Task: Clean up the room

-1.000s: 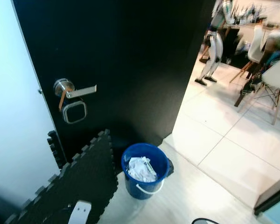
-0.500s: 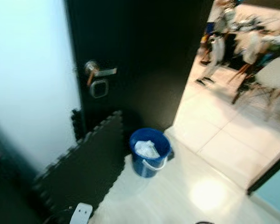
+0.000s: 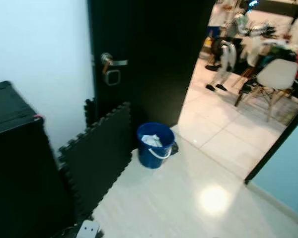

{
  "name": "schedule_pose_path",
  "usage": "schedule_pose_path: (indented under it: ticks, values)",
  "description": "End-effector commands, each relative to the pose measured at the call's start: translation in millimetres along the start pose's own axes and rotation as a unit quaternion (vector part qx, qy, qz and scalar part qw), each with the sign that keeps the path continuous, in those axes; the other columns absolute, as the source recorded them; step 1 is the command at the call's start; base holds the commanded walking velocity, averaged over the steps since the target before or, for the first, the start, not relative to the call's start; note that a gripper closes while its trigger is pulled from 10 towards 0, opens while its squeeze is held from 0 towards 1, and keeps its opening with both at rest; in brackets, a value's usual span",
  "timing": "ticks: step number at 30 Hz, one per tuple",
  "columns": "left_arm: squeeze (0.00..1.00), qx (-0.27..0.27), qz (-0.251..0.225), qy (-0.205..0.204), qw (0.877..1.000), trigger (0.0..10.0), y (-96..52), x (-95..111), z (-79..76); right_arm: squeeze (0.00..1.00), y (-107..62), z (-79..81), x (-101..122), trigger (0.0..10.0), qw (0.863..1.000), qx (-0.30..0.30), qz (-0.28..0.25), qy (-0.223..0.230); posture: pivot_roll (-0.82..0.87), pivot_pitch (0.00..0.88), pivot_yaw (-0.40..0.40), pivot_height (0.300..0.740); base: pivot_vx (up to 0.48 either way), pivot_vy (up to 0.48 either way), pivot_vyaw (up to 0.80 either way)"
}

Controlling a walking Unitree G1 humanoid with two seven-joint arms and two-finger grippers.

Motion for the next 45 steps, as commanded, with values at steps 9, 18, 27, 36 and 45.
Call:
schedule_pose_path:
  ticks: [9,18,27,36,45]
  values:
    - [0.00,0.000,0.002,0.009,1.000,10.0,-0.3,-1,2.4,0.00,-0.3,-4.2,-4,10.0,1.000,-0.010,0.010,0.013,0.08,0.000,-0.071,0.740,0.000,0.000,-0.62]
    - [0.00,0.002,0.004,0.010,1.000,10.0,-0.5,-5,1.4,0.00,-0.9,-9.9,-10,10.0,0.999,-0.022,0.022,0.026,0.07,0.000,-0.071,0.740,0.000,0.000,-0.79]
    - [0.00,0.003,0.003,0.004,1.000,10.0,0.3,-8,-11.5,0.00,-1.2,-10.9,-13,10.0,0.999,-0.024,0.030,0.024,0.07,0.000,-0.081,0.740,0.000,0.000,-0.79]
    - [0.00,-0.007,-0.001,0.013,1.000,10.0,1.6,-6,-29.7,0.00,-0.8,-10.9,-6,10.0,0.999,-0.024,0.023,0.017,0.07,0.000,-0.087,0.740,0.000,0.000,-0.79]
    - [0.00,-0.008,0.000,0.014,1.000,10.0,1.5,-6,-28.1,0.00,-0.9,-11.4,-7,10.0,0.999,-0.022,0.026,0.010,0.08,0.000,-0.089,0.740,0.000,0.000,-0.79]
Point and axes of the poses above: a point about 5 cm out from each wrist's last joint towards the gripper, its own y axis pointing out of the wrist towards the gripper, its own x axis along the axis of the wrist's last joint, z = x × y, the point moved 6 cm from there along y, pointing out of the wrist towards the gripper, and after that the axes turned 3 degrees about -y, right-handed, at the moved point
